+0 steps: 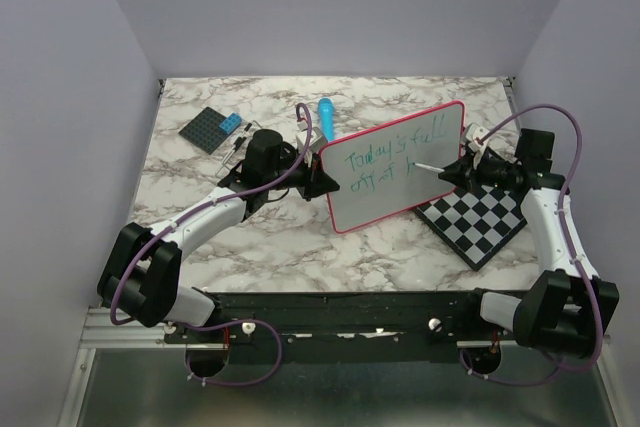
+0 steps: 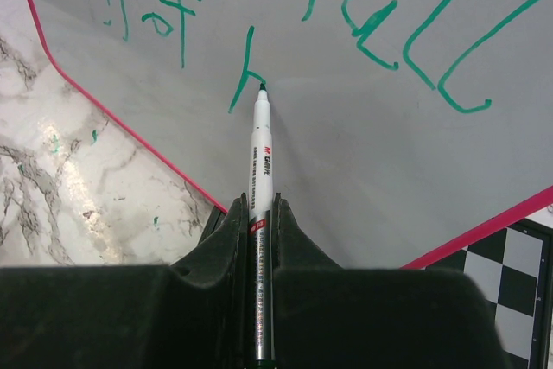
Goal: Write a sentence on the whiteboard
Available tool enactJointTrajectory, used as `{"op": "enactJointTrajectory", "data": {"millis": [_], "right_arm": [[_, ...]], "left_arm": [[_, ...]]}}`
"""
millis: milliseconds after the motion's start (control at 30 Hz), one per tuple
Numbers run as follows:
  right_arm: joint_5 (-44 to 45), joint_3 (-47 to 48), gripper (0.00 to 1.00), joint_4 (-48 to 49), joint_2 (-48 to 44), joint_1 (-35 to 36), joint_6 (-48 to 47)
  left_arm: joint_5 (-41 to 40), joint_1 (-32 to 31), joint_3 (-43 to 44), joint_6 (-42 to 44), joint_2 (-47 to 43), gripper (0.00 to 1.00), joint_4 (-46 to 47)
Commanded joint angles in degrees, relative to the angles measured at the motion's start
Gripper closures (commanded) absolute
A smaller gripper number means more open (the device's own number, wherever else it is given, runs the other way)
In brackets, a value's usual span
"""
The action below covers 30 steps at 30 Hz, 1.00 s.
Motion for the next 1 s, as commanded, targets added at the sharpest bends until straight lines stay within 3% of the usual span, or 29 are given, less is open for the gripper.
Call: {"op": "enactJointTrajectory", "data": {"millis": [0, 500, 967], "right_arm": [[1.2, 0.1, 0.99, -2.6, 1.3, -0.5, -5.0], [2.7, -1.3, 1.0, -3.7, 1.1, -0.5, -7.0], [-0.5, 3.1, 1.0, -4.9, -1.7, -0.7, -4.3]], "left_arm": [[-3.8, -0.7, -0.7, 4.7, 2.2, 1.0, -9.6], [-3.8, -0.7, -0.7, 4.8, 2.3, 1.0, -9.6], [-3.8, -0.7, -0.7, 4.8, 2.3, 1.0, -9.6]]}}
